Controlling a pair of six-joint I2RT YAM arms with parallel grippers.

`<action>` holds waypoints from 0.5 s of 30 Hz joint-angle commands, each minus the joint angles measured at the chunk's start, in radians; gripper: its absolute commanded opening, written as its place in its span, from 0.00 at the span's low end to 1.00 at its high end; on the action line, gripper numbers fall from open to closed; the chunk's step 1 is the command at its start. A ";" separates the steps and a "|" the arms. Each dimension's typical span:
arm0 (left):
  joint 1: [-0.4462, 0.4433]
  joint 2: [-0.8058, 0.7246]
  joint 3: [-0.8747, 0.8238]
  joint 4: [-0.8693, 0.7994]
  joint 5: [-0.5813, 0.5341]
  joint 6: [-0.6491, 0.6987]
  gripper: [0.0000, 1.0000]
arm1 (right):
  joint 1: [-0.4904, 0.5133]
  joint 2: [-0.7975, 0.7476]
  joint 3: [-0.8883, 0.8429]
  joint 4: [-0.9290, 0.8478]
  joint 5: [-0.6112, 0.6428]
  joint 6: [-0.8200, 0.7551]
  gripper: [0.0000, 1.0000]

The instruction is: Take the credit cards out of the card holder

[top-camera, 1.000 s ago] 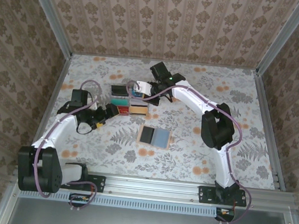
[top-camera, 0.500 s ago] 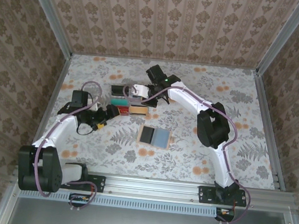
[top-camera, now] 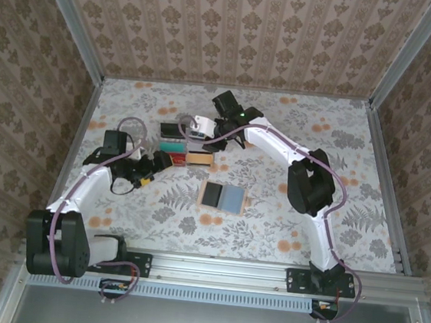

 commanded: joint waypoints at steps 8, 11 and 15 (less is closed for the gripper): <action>0.008 -0.004 -0.011 0.005 0.020 0.001 1.00 | 0.003 -0.043 -0.027 0.065 -0.030 0.074 0.28; 0.008 -0.008 -0.013 0.003 0.020 0.001 1.00 | 0.003 -0.032 -0.027 0.068 -0.030 0.057 0.19; 0.008 -0.008 -0.015 0.005 0.017 0.001 1.00 | 0.002 -0.022 -0.024 0.063 -0.047 0.037 0.03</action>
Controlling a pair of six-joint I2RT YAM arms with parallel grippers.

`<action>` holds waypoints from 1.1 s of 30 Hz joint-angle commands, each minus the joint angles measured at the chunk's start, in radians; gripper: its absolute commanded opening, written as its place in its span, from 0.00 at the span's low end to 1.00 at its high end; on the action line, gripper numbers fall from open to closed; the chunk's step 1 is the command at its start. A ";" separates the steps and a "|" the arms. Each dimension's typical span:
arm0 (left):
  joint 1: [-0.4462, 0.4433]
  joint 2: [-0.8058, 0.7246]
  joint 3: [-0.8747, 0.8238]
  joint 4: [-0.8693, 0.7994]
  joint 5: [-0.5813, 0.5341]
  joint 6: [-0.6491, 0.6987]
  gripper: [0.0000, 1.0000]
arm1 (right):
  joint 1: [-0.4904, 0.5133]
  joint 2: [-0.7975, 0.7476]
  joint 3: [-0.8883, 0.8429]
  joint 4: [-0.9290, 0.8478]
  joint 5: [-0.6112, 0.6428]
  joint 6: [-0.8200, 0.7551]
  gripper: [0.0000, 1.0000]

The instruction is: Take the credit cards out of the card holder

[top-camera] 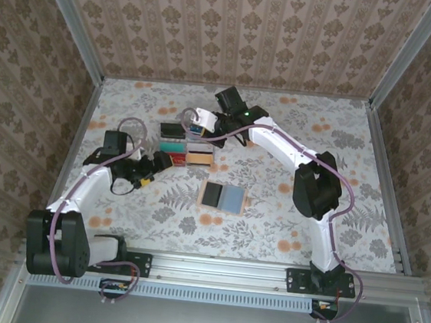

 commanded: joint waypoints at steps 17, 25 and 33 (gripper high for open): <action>0.008 0.002 -0.002 0.005 0.012 0.003 1.00 | -0.001 0.073 0.029 -0.102 -0.101 -0.086 0.00; 0.008 0.010 0.008 0.001 0.010 0.007 1.00 | -0.001 0.091 0.024 -0.024 0.000 -0.092 0.01; 0.007 0.019 0.007 0.005 0.011 0.006 1.00 | 0.011 0.120 0.027 -0.017 0.036 -0.082 0.11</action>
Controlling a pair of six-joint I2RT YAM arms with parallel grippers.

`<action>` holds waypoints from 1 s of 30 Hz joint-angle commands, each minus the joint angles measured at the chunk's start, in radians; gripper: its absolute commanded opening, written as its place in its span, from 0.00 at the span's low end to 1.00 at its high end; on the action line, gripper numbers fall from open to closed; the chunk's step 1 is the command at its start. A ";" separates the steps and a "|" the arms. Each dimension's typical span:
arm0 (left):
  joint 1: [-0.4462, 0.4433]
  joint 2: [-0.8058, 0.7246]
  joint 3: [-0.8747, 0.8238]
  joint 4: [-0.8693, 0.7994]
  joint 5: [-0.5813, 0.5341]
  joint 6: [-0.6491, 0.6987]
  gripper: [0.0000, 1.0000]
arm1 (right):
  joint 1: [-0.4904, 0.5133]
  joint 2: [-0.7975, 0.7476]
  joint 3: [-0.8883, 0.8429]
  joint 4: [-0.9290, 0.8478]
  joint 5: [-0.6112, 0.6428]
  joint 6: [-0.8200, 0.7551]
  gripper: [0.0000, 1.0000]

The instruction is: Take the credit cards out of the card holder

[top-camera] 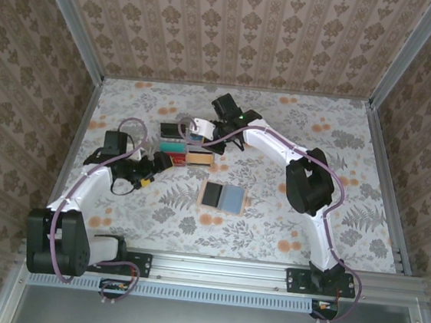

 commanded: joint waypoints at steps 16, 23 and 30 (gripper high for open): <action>0.005 0.020 -0.006 0.019 0.018 0.001 1.00 | 0.033 -0.061 -0.139 0.220 0.158 0.161 0.27; 0.005 0.018 -0.007 0.017 0.020 0.002 1.00 | 0.034 -0.106 -0.156 0.244 0.150 0.230 0.29; 0.006 0.016 -0.009 0.017 0.021 0.002 1.00 | 0.032 -0.132 -0.154 0.246 0.142 0.284 0.34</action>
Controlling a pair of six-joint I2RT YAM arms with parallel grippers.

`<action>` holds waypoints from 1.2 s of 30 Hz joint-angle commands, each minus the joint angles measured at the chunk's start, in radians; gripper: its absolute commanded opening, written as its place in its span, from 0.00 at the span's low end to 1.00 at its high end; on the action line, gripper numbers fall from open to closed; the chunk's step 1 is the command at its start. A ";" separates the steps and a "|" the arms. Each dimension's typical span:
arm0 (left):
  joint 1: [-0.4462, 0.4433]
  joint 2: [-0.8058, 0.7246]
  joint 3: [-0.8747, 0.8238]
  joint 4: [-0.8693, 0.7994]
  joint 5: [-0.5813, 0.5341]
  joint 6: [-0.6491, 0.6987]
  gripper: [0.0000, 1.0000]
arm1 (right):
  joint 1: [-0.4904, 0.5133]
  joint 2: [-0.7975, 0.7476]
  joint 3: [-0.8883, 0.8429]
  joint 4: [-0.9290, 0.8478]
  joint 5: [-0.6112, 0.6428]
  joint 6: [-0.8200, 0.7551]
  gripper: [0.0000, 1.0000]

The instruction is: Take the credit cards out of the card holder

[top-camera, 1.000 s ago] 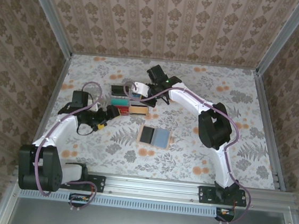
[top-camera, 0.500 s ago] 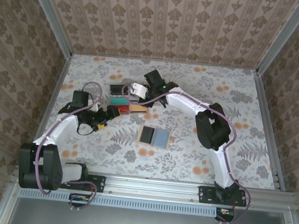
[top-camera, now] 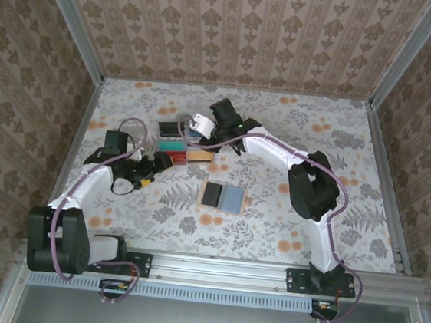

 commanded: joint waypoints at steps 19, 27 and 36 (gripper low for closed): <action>-0.159 0.016 0.044 -0.020 -0.095 -0.002 1.00 | -0.011 -0.389 -0.350 -0.166 0.039 0.857 0.61; -0.357 0.118 0.091 0.045 -0.210 -0.065 0.90 | 0.029 -0.571 -0.721 0.044 -0.019 1.398 0.57; -0.501 0.301 0.159 0.124 -0.257 -0.139 0.53 | 0.073 -0.477 -0.796 0.229 -0.044 1.610 0.42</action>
